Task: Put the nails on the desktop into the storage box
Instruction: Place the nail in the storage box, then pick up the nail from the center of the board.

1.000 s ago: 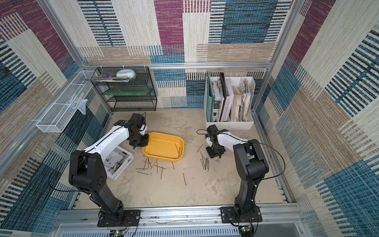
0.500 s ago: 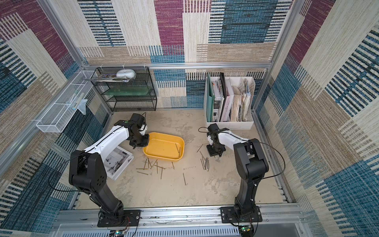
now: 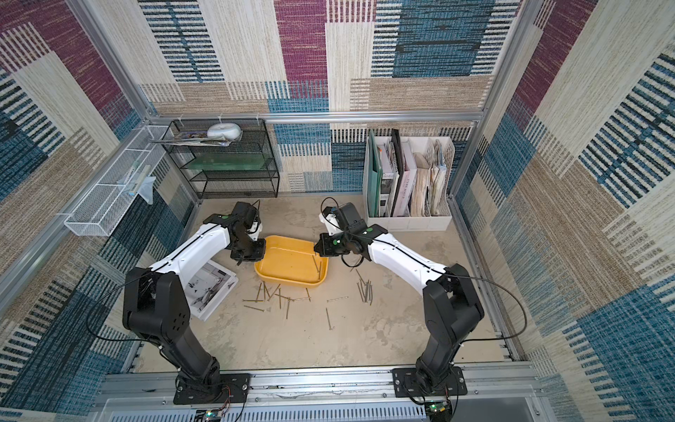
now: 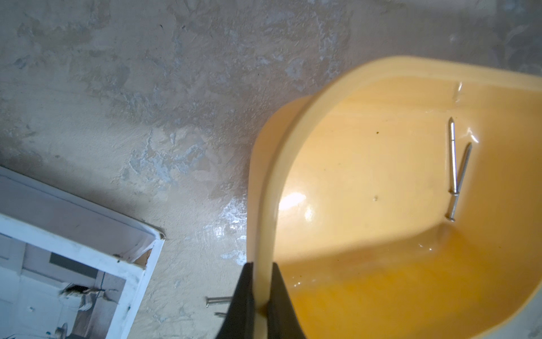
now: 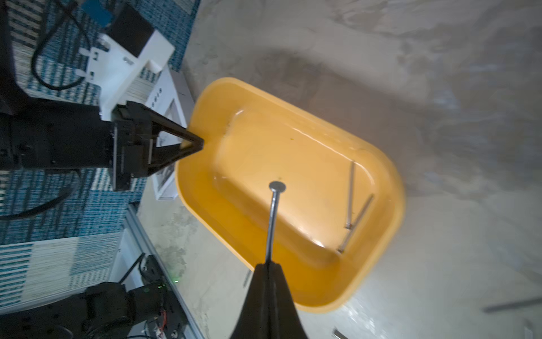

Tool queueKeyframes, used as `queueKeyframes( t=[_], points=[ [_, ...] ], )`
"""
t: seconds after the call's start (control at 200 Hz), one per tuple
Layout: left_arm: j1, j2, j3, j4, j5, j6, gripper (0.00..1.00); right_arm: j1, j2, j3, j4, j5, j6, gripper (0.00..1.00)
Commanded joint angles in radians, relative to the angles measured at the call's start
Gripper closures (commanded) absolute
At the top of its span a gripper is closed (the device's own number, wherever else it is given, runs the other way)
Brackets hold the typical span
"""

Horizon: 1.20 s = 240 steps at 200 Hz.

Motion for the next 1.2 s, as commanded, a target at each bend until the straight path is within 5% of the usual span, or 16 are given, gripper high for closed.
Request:
queueKeyframes(
  t=[0.0,0.31,0.591,0.766,0.921,1.197],
  points=[
    [0.001,-0.001,0.006,-0.003,0.001,0.008,1.0,0.03,0.081,0.015,0.18,-0.101,0.173,1.0],
    [0.002,0.0,0.006,-0.002,0.007,0.008,1.0,0.089,0.28,0.101,0.206,-0.087,0.218,1.0],
    [0.001,-0.005,0.008,-0.003,0.008,0.008,1.0,0.081,0.197,0.09,0.15,-0.012,0.168,1.0],
    [0.002,-0.024,0.019,-0.011,0.007,0.016,1.0,0.015,0.049,0.016,0.029,0.106,0.088,0.78],
    [0.0,-0.087,-0.002,0.012,-0.028,0.009,1.0,-0.091,-0.099,-0.122,-0.083,0.336,0.058,0.64],
    [-0.063,-0.242,-0.081,0.127,-0.137,-0.013,1.0,-0.154,-0.038,-0.171,-0.124,0.409,-0.021,0.58]
  ],
)
